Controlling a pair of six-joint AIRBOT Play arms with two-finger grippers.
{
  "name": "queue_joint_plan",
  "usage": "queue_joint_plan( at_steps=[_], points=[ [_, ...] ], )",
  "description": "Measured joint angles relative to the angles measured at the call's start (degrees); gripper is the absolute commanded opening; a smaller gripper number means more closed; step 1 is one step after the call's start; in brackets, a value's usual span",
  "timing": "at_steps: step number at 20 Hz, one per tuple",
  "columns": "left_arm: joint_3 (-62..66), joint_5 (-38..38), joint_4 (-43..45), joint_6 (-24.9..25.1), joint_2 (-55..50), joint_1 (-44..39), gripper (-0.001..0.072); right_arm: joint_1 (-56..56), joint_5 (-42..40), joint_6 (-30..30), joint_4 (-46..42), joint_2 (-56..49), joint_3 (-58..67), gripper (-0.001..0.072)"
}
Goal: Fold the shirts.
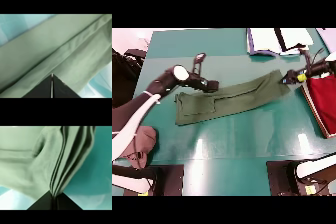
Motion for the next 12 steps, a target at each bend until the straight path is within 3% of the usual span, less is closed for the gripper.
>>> queue_joint_plan(
  at_steps=[6,12],
  points=[
    [9.5,0.0,-0.3,-0.7,-11.3,-5.6,0.0027,9.8,1.1,6.3,0.2,5.6,12.7,0.0018],
    [12.2,-1.0,-1.0,-0.8,-15.8,-7.1,0.0027,20.1,1.1,10.6,0.2,6.8,19.7,0.0018]
  ],
)
